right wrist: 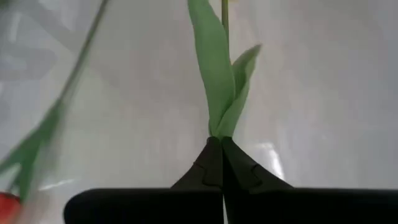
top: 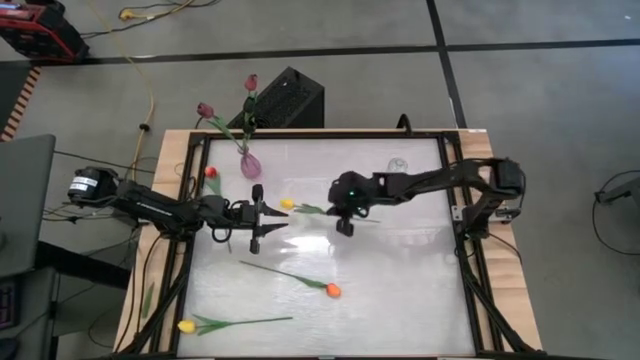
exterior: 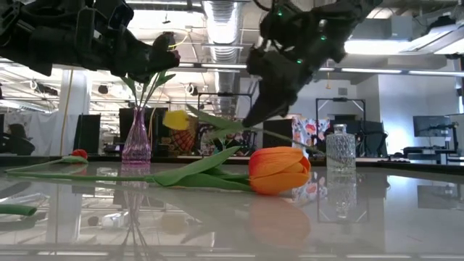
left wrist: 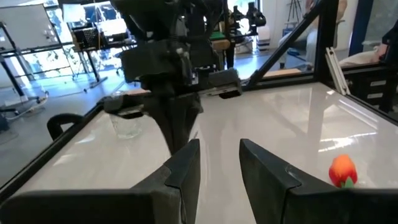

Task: Sort flowers into vase by color
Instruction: Put the top yellow tulip into the transparent vase

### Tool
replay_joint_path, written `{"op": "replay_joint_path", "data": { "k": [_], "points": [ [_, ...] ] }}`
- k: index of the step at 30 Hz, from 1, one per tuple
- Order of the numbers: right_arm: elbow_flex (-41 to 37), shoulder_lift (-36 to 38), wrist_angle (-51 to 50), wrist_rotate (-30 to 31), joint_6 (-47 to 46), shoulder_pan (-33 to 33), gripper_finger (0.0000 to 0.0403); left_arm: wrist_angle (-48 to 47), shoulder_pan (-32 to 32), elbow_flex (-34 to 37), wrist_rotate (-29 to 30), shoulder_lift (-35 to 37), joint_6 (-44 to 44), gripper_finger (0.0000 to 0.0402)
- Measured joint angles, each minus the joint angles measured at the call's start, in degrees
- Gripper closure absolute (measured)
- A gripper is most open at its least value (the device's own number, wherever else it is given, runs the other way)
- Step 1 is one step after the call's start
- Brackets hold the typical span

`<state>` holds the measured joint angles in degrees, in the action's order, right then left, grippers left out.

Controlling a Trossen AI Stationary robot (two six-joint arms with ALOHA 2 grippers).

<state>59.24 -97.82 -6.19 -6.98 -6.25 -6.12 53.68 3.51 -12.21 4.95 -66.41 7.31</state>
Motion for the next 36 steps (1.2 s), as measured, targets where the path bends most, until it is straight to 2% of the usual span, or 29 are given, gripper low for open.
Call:
{"op": "replay_joint_path", "data": {
  "k": [5, 12, 19, 28, 33, 36],
  "points": [
    [-6.9, 7.3, 5.9, 0.9, -1.5, 0.2, 0.0387, -0.1, 0.0, 0.0, 0.0, 0.0, -0.1, 0.03],
    [-19.2, 20.2, 18.3, 11.6, -2.6, -0.3, 0.0387, -0.2, 0.0, 0.0, -0.1, 0.0, -0.2, 0.03],
    [-27.9, 35.2, 27.2, 17.8, 4.2, -3.5, 0.0387, -0.2, 0.0, 0.0, -0.1, 0.0, -0.4, 0.03],
    [-34.7, 48.1, 37.5, 17.7, 11.5, -14.6, 0.0387, -0.2, 0.0, 0.0, 0.0, 0.0, -1.9, 0.03],
    [-37.6, 49.1, 44.9, 16.9, 12.8, -20.6, 0.0387, 0.1, 0.0, 0.0, 0.4, 0.0, -2.5, 0.03],
    [-38.1, 49.1, 45.8, 14.5, 12.5, -23.8, 0.0387, 0.1, 0.0, 0.0, 0.7, 0.0, -3.6, 0.03]
  ]
}}
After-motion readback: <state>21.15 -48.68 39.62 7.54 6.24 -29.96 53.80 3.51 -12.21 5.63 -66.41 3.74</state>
